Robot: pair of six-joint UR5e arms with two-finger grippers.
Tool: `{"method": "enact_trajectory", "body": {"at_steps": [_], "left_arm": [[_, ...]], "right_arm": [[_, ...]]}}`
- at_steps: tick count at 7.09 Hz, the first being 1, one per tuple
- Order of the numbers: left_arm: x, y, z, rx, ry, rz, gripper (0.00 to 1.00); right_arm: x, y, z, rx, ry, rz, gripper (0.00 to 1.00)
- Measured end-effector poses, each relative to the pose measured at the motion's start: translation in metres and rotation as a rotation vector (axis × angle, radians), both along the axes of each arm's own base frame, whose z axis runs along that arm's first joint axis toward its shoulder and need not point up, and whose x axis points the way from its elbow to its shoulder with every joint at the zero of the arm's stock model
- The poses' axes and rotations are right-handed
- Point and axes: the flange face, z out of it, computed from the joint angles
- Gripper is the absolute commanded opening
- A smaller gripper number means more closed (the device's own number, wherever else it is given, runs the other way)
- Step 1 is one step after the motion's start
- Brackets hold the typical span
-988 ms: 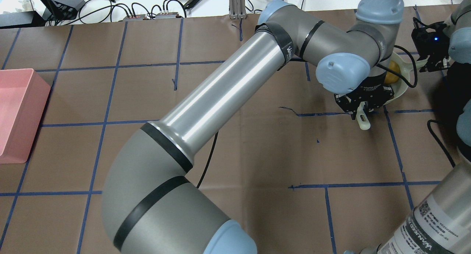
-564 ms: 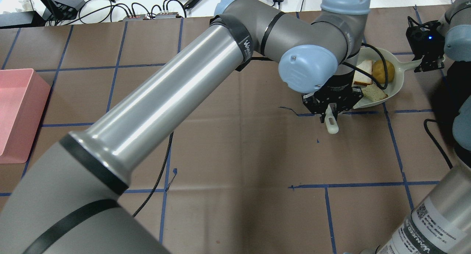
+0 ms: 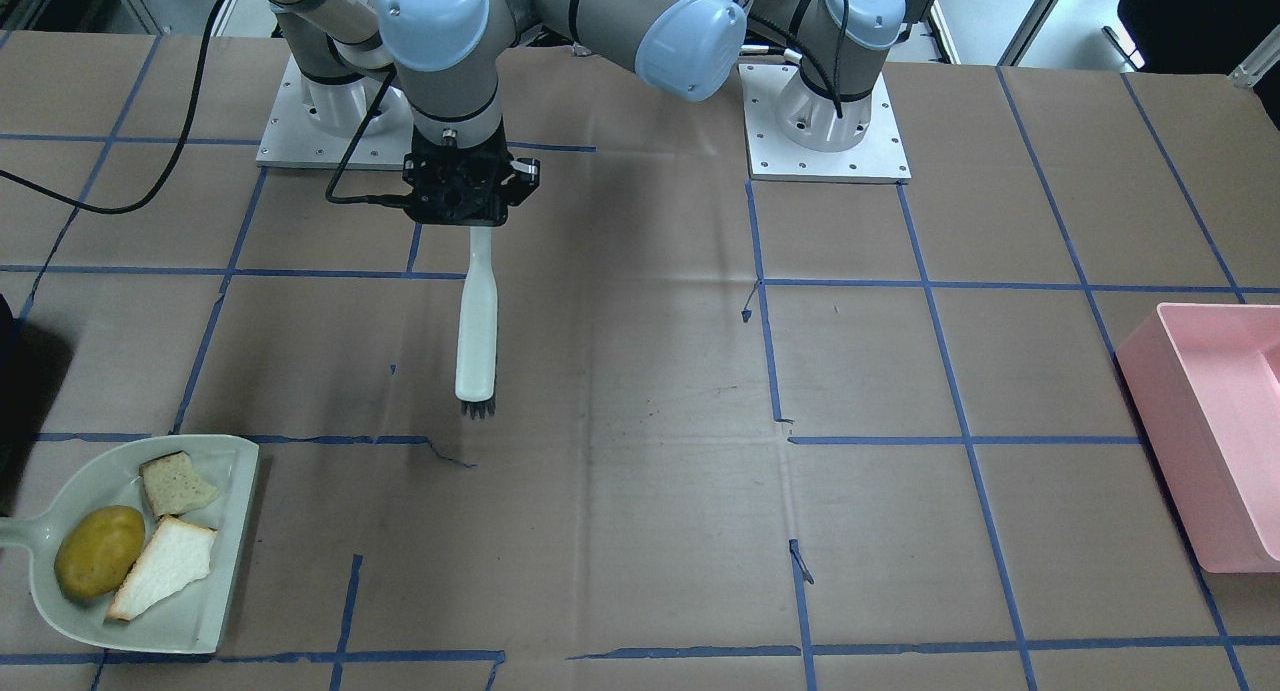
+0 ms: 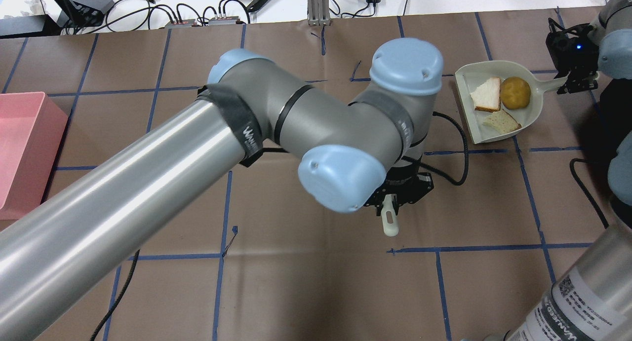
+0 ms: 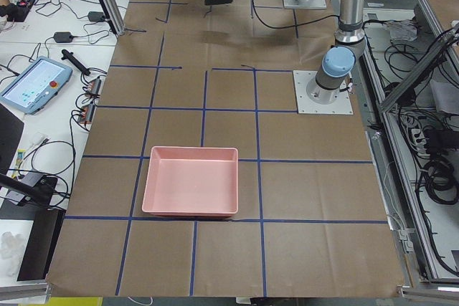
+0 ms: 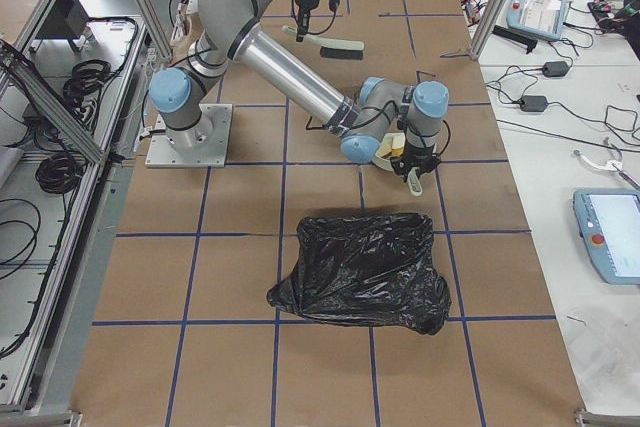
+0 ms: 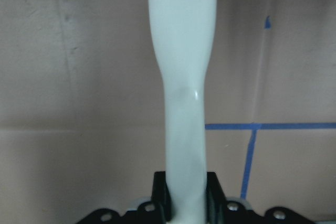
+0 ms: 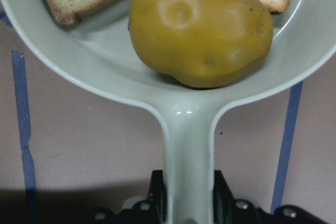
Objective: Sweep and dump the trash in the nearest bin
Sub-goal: 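Pull the brush back toward the robot with the left gripper, then carry the loaded dustpan with the right gripper over the black trash bag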
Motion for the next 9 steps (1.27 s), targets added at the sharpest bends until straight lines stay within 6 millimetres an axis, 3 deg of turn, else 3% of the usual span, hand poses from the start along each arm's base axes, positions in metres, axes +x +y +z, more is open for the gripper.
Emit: {"method": "enact_trajectory", "body": {"at_steps": [3, 6, 7, 9], "left_arm": [[0.054, 0.060, -0.018, -0.154, -0.057, -0.018, 0.01], [0.069, 0.093, -0.037, -0.163, -0.076, -0.012, 0.00], [0.072, 0.106, -0.049, -0.133, -0.072, -0.018, 0.00], [0.081, 0.134, -0.062, -0.081, -0.050, -0.024, 0.00]], "right_arm": [[0.001, 0.012, 0.032, -0.016, 0.010, -0.006, 0.00], [0.006, 0.035, 0.085, 0.005, 0.007, -0.011, 0.00], [0.001, 0.045, 0.104, 0.011, 0.008, -0.011, 0.00], [-0.031, 0.069, 0.138, 0.035, 0.000, 0.001, 0.00]]}}
